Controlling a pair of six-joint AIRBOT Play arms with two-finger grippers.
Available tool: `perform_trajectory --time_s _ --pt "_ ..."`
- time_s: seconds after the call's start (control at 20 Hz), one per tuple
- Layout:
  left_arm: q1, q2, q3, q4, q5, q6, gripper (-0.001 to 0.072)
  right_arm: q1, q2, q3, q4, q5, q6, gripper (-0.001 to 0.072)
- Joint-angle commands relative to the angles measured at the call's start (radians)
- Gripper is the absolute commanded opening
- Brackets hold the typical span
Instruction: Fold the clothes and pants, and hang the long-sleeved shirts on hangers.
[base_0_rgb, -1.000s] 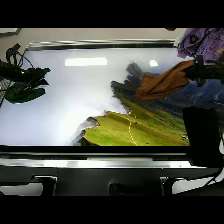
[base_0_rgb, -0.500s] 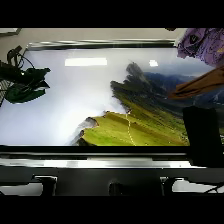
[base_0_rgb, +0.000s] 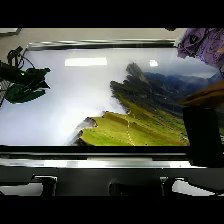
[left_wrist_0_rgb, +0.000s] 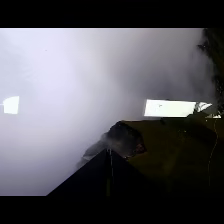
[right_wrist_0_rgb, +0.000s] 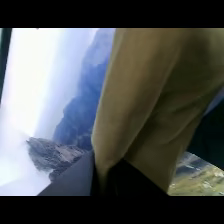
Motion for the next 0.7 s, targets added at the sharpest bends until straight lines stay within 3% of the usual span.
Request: perform_trajectory --time_s 0.0,0.3,0.65 --pt "0.000 0.000 0.000 0.000 -0.002 0.000 0.0021 -0.001 0.021 0.001 -0.098 0.144 0.007 0.0026" --pt "0.000 0.000 0.000 0.000 -0.002 0.000 0.0021 0.000 0.021 -0.001 -0.359 0.388 -0.157 0.0026" --pt "0.000 0.000 0.000 0.000 -0.002 0.000 0.0021 -0.001 0.037 -0.179 -0.466 0.428 -0.208 0.0028"
